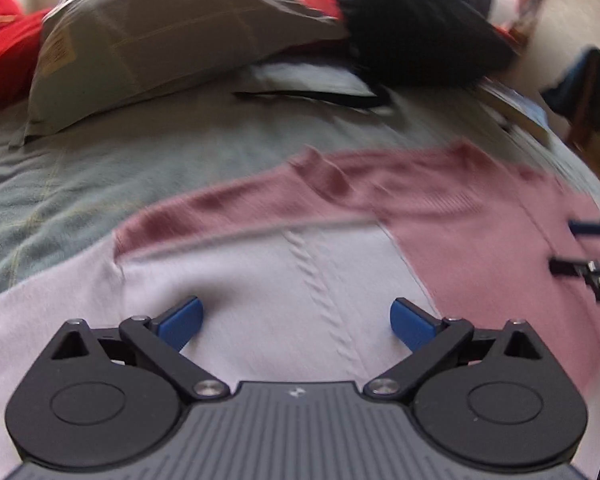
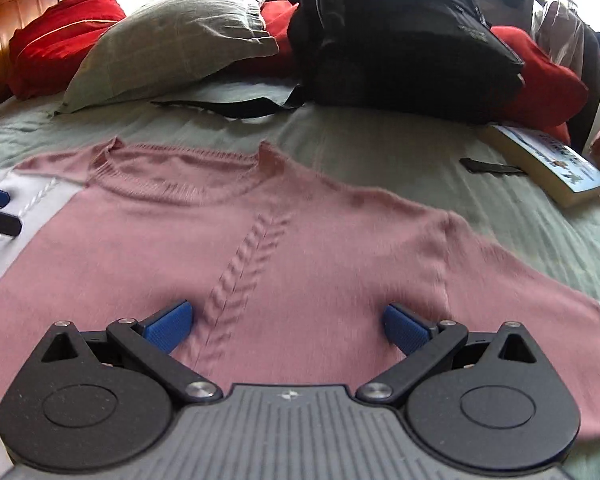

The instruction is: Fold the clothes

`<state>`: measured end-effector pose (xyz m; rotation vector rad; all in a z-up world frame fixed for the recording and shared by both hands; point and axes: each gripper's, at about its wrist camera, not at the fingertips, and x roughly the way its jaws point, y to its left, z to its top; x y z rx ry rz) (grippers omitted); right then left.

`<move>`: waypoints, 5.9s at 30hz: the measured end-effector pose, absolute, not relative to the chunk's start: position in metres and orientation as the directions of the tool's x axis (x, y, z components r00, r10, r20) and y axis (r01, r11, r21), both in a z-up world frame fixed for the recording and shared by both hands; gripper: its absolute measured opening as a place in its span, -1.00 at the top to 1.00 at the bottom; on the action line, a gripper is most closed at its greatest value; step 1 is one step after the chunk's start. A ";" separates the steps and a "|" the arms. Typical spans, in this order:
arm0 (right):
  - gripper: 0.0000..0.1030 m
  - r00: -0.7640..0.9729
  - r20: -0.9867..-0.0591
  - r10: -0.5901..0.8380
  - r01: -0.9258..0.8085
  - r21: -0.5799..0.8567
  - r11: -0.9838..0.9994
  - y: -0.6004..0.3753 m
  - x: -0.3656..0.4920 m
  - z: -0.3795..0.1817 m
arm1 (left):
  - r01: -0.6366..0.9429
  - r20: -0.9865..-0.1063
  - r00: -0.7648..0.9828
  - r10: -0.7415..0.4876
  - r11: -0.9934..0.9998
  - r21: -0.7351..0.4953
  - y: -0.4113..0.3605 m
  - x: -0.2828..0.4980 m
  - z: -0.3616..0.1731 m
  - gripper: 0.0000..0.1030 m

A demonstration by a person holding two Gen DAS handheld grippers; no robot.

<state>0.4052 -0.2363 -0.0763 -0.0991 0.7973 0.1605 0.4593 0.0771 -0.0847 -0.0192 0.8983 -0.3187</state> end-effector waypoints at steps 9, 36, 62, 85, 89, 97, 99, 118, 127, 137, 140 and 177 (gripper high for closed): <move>-1.00 0.679 -0.724 0.121 -0.164 0.012 0.986 -0.244 0.440 -0.074 | 0.179 -0.767 0.593 -0.245 0.969 -0.171 0.078 0.509 -0.083 -0.98; -1.00 0.688 -0.668 0.283 -0.262 0.136 0.956 -0.265 0.334 -0.035 | 0.354 -0.723 0.468 -0.508 0.857 -0.374 -0.013 0.516 -0.065 -0.98; -1.00 0.662 -0.687 0.299 -0.286 0.137 0.948 -0.259 0.184 -0.017 | 0.427 -0.779 0.547 -0.306 0.902 -0.054 0.031 0.327 0.020 -0.98; -1.00 0.770 -0.620 0.149 -0.193 -0.005 0.981 -0.210 0.092 -0.091 | 0.329 -0.681 0.707 -0.189 0.941 0.081 0.062 0.080 -0.079 -0.98; -1.00 0.768 -0.627 0.132 -0.173 -0.005 0.985 -0.208 0.088 -0.092 | 0.338 -0.623 0.755 -0.207 0.936 0.099 0.051 0.069 -0.058 -0.98; -1.00 0.746 -0.658 0.104 -0.146 -0.008 0.989 -0.205 0.093 -0.090 | 0.355 -0.628 0.746 -0.222 0.930 0.092 0.022 0.113 -0.061 -0.98; -1.00 0.744 -0.660 0.102 -0.143 -0.008 0.990 -0.205 0.092 -0.090 | 0.367 -0.636 0.734 -0.241 0.927 0.072 0.018 0.115 -0.069 -0.98; -1.00 0.759 -0.645 0.093 -0.127 -0.006 0.992 -0.204 0.089 -0.093 | 0.418 -0.640 0.711 -0.291 0.907 0.052 0.001 0.111 -0.052 -0.98; -1.00 0.775 -0.625 0.096 -0.129 -0.007 0.992 -0.205 0.085 -0.094 | 0.417 -0.695 0.660 -0.284 0.909 0.024 -0.014 0.117 -0.090 -0.99; -1.00 0.781 -0.614 0.112 -0.102 0.051 0.993 -0.205 0.087 -0.077 | 0.337 -0.648 0.696 -0.310 0.938 -0.088 0.037 0.139 -0.051 -0.99; -1.00 0.791 -0.596 0.137 -0.096 0.101 0.990 -0.206 0.090 -0.070 | 0.313 -0.645 0.704 -0.297 0.945 -0.094 0.048 0.160 -0.049 -0.99; -1.00 0.733 -0.599 0.322 -0.181 0.284 0.942 -0.154 0.171 -0.056 | -0.134 -0.536 0.801 -0.268 0.791 -0.597 0.341 0.305 -0.102 -0.99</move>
